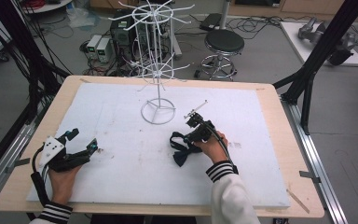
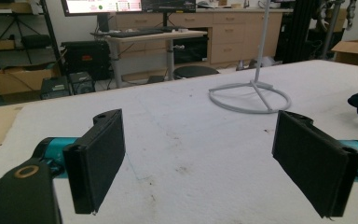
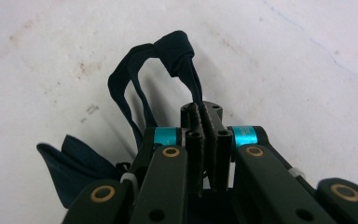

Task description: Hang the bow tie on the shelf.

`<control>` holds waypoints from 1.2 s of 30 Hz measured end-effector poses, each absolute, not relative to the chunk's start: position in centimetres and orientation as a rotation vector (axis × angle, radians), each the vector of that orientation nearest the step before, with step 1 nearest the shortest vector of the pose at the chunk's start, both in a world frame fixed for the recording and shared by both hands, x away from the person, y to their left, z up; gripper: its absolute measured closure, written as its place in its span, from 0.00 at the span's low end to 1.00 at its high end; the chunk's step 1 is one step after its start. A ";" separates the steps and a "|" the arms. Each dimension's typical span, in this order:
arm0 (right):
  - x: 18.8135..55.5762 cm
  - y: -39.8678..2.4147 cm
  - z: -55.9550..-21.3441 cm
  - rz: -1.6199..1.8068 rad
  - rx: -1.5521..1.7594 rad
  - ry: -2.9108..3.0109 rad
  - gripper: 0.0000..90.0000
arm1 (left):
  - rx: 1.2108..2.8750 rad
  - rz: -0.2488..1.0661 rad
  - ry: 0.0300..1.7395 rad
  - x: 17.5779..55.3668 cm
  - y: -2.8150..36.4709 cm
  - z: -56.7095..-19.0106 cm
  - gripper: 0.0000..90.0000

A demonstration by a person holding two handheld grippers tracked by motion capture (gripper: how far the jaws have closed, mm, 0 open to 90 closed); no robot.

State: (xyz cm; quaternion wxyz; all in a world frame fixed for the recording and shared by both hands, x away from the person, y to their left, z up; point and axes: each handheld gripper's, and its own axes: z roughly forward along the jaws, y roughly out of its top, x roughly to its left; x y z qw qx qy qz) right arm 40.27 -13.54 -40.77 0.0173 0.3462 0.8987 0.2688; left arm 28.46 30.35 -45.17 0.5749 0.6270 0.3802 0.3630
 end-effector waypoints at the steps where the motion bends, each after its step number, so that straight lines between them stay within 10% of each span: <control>1: 40.2 -13.5 -40.7 0.843 1.078 2.785 0.98 | 1.469 0.850 0.890 28.5 30.3 -45.2 0.19; 36: 37.9 -15.4 -36.7 1.461 0.909 2.275 0.98 | 1.472 0.854 0.891 28.5 30.3 -45.2 0.19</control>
